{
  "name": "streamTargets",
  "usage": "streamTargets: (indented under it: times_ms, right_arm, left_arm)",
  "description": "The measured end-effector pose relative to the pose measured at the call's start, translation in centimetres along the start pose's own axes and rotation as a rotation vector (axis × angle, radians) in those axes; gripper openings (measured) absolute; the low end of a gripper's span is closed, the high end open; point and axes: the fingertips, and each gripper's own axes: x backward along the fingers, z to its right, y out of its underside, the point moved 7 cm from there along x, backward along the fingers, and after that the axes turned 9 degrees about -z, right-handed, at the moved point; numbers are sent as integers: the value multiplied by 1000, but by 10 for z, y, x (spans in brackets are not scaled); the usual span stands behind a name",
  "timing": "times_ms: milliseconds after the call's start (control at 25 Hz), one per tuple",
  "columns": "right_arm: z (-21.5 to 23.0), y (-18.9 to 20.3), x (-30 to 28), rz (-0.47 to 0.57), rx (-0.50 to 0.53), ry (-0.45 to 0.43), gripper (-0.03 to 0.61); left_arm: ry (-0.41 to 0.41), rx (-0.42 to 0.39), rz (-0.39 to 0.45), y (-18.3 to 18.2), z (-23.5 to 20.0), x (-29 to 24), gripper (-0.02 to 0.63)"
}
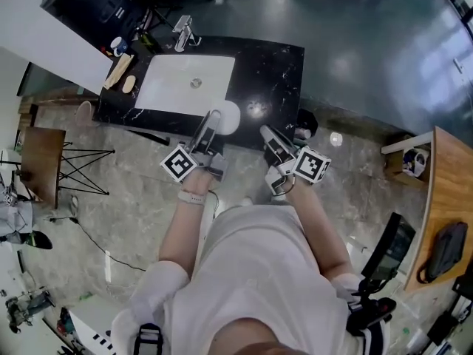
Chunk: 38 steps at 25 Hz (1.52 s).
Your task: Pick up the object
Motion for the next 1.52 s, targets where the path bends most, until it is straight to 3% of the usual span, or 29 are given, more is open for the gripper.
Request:
streamTargets:
  times_ms: [560, 920, 1520]
  right_arm:
    - [-18, 7, -17, -7, -7, -54, 55]
    - [-15, 8, -18, -13, -26, -61, 54]
    - [-17, 6, -20, -25, -23, -71, 54]
  left_arm:
    - [217, 175, 123, 14, 23, 29, 176]
    - [240, 239, 136, 21, 18, 28, 176]
    - [263, 280, 130, 22, 12, 23, 176]
